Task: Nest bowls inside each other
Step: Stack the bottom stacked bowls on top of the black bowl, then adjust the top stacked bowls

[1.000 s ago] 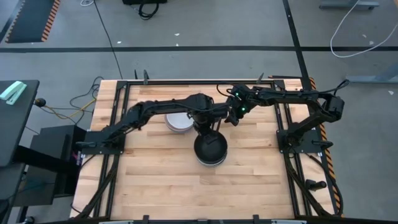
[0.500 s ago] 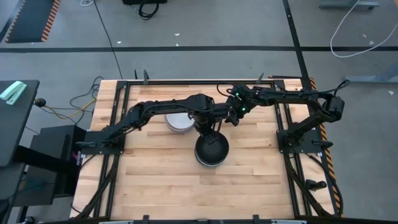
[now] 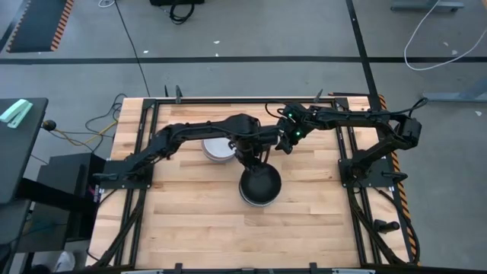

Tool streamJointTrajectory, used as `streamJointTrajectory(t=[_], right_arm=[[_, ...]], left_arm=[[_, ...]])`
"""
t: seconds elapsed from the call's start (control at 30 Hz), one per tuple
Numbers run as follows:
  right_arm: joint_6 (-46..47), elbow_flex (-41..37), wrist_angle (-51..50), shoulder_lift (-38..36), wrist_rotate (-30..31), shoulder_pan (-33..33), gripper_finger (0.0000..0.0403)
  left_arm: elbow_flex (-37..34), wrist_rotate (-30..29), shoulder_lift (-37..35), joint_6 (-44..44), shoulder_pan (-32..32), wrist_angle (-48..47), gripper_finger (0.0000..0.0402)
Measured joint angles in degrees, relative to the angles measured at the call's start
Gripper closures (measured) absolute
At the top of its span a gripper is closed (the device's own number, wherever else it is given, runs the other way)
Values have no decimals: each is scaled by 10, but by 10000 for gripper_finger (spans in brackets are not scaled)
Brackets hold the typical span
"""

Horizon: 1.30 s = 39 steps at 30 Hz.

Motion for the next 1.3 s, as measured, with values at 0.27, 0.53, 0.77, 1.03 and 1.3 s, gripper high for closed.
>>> streamJointTrajectory(t=[0.27,0.53,0.77,1.03,1.3], right_arm=[[-1,0,0,0,-12,0,390],[-11,28,-4,0,-41,0,389],[-71,111,-92,0,-43,0,389],[-149,221,-221,0,-14,0,389],[-208,299,-311,0,29,1,389]], left_arm=[[1,-6,-43,-18,-29,-19,270],[0,-33,-48,-30,-81,-43,278],[0,-74,-49,-62,-136,-53,272],[0,-101,-50,-122,-197,-52,283],[0,-141,-50,-200,-253,-52,289]])
